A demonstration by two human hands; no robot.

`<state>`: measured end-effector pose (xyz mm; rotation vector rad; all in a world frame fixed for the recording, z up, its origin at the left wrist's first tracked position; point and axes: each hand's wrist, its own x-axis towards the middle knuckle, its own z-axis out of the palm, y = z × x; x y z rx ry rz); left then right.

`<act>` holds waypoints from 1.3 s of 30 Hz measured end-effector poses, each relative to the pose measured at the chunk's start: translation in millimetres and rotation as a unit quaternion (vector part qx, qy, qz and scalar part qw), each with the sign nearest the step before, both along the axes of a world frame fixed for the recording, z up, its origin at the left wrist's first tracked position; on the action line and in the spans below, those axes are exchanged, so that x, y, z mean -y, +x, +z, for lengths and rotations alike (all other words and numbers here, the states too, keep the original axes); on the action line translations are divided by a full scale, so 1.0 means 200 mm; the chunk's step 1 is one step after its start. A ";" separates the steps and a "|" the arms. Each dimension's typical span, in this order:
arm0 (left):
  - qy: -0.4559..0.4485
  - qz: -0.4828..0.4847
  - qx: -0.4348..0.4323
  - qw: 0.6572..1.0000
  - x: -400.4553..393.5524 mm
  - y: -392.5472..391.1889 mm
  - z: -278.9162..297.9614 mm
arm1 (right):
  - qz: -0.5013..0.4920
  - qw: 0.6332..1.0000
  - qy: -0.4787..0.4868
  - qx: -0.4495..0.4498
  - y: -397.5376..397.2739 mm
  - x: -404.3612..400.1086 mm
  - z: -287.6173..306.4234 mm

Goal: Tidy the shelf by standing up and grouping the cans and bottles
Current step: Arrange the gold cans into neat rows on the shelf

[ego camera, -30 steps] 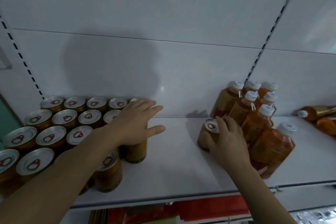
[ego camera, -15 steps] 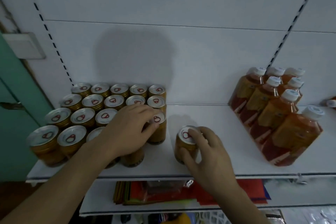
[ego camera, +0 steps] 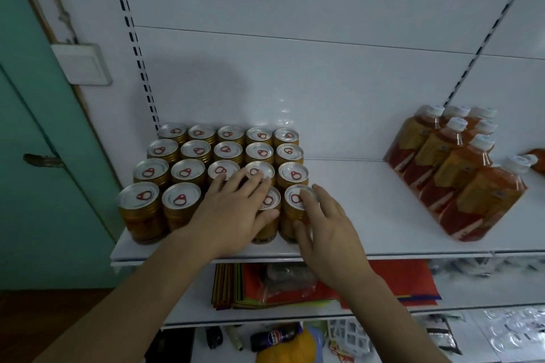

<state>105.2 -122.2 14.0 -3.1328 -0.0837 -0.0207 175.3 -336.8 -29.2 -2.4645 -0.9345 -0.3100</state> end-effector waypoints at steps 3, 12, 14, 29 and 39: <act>0.008 0.000 0.000 1.000 0.00 0.00 0.00 | -0.001 1.000 0.010 0.007 0.00 -0.01 -0.01; -0.016 0.016 -0.014 1.000 0.02 0.01 0.03 | 0.003 0.999 0.030 0.031 0.02 -0.02 -0.03; -0.011 0.017 -0.012 1.000 0.02 0.01 0.02 | 0.003 0.999 0.035 0.029 0.02 -0.02 -0.03; -0.032 0.029 -0.037 0.998 0.02 0.02 0.05 | 0.049 0.996 0.074 -0.023 0.05 0.00 -0.04; -0.060 0.013 -0.024 0.998 0.17 0.23 0.09 | 0.144 0.975 -0.037 -0.166 0.37 0.20 -0.04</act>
